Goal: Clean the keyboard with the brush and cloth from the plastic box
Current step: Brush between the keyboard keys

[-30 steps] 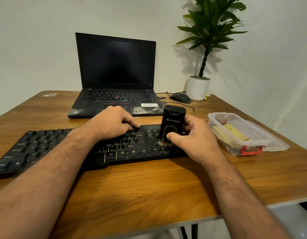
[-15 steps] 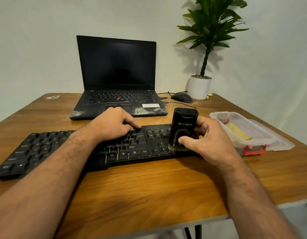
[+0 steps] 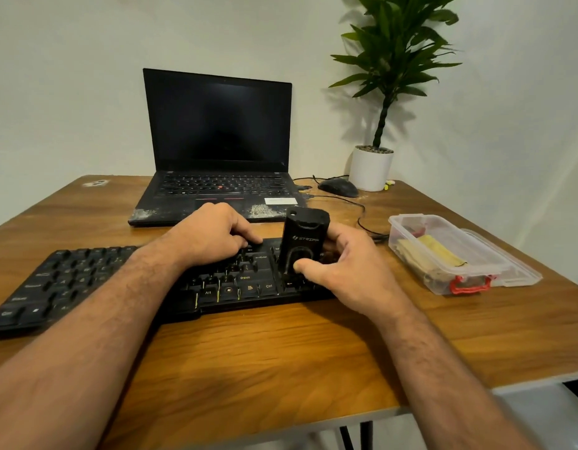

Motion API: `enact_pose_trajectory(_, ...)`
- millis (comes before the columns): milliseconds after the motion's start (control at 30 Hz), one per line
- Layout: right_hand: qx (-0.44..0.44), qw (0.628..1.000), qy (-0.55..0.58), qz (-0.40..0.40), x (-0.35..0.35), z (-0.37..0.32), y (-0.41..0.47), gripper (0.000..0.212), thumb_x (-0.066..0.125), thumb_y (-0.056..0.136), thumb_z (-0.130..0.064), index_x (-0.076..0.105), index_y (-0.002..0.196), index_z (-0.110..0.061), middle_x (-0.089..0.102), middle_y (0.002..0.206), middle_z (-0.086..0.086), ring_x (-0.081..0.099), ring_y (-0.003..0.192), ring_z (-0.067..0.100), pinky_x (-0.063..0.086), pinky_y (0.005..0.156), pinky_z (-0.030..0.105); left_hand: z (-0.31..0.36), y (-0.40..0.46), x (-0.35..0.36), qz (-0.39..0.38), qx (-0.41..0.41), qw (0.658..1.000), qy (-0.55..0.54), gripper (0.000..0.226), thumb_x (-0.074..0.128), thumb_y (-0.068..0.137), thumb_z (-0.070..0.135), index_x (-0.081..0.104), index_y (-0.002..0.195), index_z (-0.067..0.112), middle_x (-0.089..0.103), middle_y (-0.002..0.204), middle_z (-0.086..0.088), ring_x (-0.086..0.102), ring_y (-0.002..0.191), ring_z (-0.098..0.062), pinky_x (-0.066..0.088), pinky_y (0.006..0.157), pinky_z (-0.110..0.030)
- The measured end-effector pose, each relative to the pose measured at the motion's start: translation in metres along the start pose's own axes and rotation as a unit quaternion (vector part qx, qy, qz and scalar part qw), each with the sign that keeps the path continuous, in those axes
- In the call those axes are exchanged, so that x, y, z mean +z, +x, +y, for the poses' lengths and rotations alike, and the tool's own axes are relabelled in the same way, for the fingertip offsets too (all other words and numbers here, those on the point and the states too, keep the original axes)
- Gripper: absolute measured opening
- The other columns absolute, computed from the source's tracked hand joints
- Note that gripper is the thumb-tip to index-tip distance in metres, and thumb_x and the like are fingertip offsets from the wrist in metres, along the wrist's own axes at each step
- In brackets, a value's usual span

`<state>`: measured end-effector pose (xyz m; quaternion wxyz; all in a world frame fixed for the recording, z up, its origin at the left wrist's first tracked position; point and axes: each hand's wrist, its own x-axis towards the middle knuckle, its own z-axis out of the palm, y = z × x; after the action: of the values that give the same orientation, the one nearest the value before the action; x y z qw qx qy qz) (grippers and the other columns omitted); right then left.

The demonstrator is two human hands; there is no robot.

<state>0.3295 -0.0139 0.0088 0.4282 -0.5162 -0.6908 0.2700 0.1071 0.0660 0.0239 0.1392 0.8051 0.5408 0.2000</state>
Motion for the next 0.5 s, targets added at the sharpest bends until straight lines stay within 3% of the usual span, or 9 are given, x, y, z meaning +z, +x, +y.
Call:
enact_pose_trajectory(33,0.002,1.0,-0.004,0.008,0.001,-0.001,0.002,0.043,0.08,0.08,-0.02,0.065,0.118,-0.033,0.071,0.102,-0.019,0.066,0.097,-0.002,0.055,0.08,0.02,0.0,0.0,0.0,0.0,0.001,1.0,0.0,0.029,0.067,0.09,0.013,0.077,0.098,0.039,0.071,0.11,0.018,0.055,0.093,0.005,0.037,0.089,-0.014)
enact_pose_trajectory(100,0.013,0.999,-0.021,0.038,0.001,-0.004,0.005,0.039,0.078,0.083,-0.022,0.061,0.115,-0.036,0.062,0.093,-0.024,0.061,0.086,-0.008,0.047,0.062,0.004,0.0,0.0,0.0,0.0,0.0,1.0,0.003,0.029,0.066,0.09,0.013,0.078,0.099,0.038,0.07,0.111,0.018,0.054,0.091,0.006,0.037,0.087,-0.014)
enact_pose_trajectory(167,0.022,0.998,-0.034,0.051,0.001,-0.006,0.007,0.038,0.077,0.084,-0.022,0.056,0.111,-0.04,0.056,0.089,-0.027,0.056,0.08,-0.011,0.042,0.054,0.001,0.0,-0.001,0.0,0.001,-0.001,1.0,0.007,0.029,0.066,0.09,0.014,0.077,0.099,0.039,0.07,0.112,0.018,0.055,0.092,0.006,0.037,0.088,-0.015)
enact_pose_trajectory(267,0.007,1.0,-0.023,-0.001,0.004,-0.008,0.003,0.04,0.08,0.079,-0.015,0.066,0.108,-0.039,0.071,0.094,-0.019,0.066,0.091,-0.004,0.053,0.074,0.013,0.0,0.0,0.0,0.0,0.001,1.0,0.009,0.03,0.067,0.089,0.014,0.077,0.095,0.041,0.071,0.11,0.019,0.06,0.102,0.001,0.044,0.096,-0.02)
enact_pose_trajectory(333,0.002,1.0,-0.009,-0.015,0.003,-0.009,0.001,0.041,0.081,0.077,-0.011,0.069,0.103,-0.039,0.075,0.095,-0.018,0.069,0.089,-0.003,0.057,0.078,0.022,0.0,0.0,-0.001,-0.003,0.001,1.0,0.016,0.03,0.066,0.089,0.015,0.076,0.094,0.043,0.072,0.108,0.019,0.062,0.102,0.0,0.047,0.099,-0.024)
enact_pose_trajectory(433,0.037,0.999,-0.003,0.03,-0.011,-0.006,0.014,0.04,0.081,0.079,-0.012,0.066,0.105,-0.038,0.073,0.094,-0.015,0.07,0.085,-0.001,0.055,0.071,0.019,0.006,-0.002,0.001,-0.004,0.011,1.0,0.027,0.03,0.063,0.093,0.02,0.072,0.109,0.043,0.067,0.114,0.023,0.06,0.103,0.001,0.045,0.097,-0.021)
enact_pose_trajectory(500,0.065,0.994,0.027,0.081,-0.029,0.001,0.03,0.036,0.081,0.078,-0.013,0.068,0.106,-0.032,0.075,0.095,-0.012,0.072,0.084,0.001,0.057,0.078,0.026,0.014,0.0,0.004,0.007,0.03,1.0,0.002,0.035,0.062,0.095,0.024,0.064,0.125,0.041,0.065,0.117,0.022,0.058,0.109,0.002,0.042,0.106,-0.025)
